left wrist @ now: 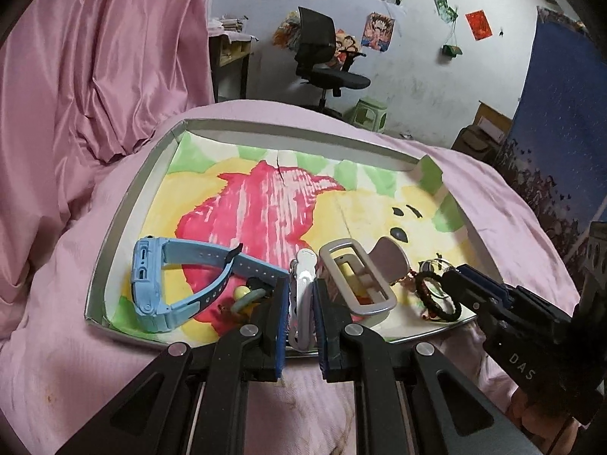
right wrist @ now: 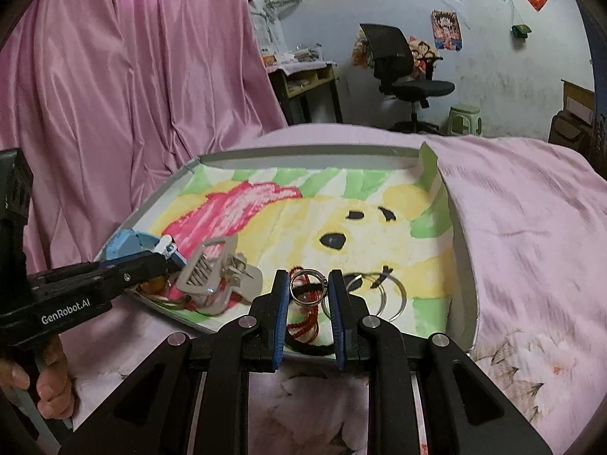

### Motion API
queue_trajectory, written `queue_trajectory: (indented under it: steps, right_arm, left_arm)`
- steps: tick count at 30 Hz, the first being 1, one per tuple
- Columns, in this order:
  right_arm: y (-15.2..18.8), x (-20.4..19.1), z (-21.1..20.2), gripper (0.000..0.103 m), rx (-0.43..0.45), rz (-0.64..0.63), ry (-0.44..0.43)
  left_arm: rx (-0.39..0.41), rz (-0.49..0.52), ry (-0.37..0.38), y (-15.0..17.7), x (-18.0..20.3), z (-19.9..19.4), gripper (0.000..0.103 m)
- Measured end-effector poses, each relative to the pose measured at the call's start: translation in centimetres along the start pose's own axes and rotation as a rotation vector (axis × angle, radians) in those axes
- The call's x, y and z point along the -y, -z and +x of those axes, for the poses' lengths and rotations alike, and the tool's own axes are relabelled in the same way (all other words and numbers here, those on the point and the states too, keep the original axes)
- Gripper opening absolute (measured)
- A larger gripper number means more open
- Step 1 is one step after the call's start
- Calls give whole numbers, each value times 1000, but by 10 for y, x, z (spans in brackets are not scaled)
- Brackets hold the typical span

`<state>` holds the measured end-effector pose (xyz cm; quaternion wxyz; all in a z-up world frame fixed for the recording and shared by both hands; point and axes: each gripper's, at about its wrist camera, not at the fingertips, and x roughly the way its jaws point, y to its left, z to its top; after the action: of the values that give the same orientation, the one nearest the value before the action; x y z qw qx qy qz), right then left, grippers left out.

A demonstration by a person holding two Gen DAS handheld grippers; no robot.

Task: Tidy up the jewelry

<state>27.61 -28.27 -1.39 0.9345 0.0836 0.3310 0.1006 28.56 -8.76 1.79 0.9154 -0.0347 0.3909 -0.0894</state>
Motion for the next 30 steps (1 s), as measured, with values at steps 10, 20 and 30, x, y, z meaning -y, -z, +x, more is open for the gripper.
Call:
queue_trajectory:
  steps: [10,20,30]
  right_arm:
    - [7,5,7,19,-27,17,12]
    - [7,4,7,19,-30,17,13]
    - [11,6,5,36,-23,8,17]
  left_arm:
    - [-27,28,-47,6,5,6,13]
    - [-32,29,-48,6,4,7,13]
    - [-22,7,-29,9,-1,5,13]
